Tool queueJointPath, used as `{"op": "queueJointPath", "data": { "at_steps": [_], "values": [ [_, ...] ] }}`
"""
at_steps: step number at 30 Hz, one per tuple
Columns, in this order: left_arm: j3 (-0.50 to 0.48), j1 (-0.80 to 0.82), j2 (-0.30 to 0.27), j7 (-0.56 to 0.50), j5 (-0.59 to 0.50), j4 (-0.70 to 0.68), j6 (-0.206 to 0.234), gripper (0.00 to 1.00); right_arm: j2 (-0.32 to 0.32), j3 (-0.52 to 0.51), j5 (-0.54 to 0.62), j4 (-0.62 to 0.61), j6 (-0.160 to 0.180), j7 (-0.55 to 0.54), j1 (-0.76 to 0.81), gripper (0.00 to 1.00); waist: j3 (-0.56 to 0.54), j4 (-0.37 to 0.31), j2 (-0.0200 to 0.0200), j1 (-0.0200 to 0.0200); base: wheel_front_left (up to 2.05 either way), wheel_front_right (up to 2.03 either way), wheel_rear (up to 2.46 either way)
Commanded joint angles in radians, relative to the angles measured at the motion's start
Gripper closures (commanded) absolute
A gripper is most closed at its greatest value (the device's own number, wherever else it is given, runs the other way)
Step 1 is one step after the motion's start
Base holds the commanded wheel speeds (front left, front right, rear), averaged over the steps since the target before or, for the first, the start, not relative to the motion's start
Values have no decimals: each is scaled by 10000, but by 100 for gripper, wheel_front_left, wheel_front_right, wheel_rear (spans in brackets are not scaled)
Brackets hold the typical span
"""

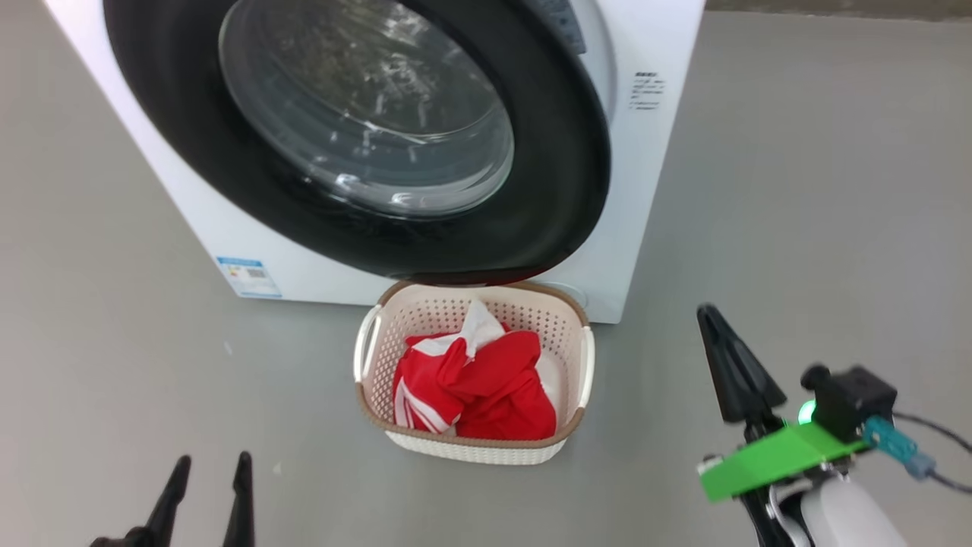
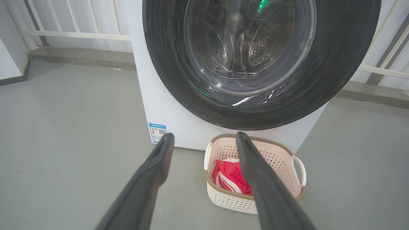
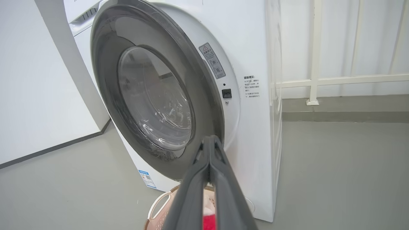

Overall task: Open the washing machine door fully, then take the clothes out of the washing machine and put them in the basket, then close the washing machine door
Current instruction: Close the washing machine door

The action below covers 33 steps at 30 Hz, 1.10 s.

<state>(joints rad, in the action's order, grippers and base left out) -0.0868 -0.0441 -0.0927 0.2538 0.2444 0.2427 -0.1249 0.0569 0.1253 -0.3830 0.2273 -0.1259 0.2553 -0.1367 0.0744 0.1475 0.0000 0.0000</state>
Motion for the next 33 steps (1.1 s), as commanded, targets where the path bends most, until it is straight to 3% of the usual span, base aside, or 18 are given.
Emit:
{"op": "queueJointPath", "data": {
  "at_steps": [1,16,33],
  "values": [
    [-210,470,-55,80,-81,-302,-58,0,47,298,-206,-91,-48,65,-664,100,277,305,0,0,0,0,0],
    [789,1636,275,80,317,-285,-58,0,17,-46,-113,1656,-48,65,-3804,100,1738,1573,0,0,0,0,0],
    [1362,2570,417,80,799,-298,-58,0,361,-702,163,2370,-48,65,-5569,100,2946,2439,0,0,0,0,0]
  ]
}}
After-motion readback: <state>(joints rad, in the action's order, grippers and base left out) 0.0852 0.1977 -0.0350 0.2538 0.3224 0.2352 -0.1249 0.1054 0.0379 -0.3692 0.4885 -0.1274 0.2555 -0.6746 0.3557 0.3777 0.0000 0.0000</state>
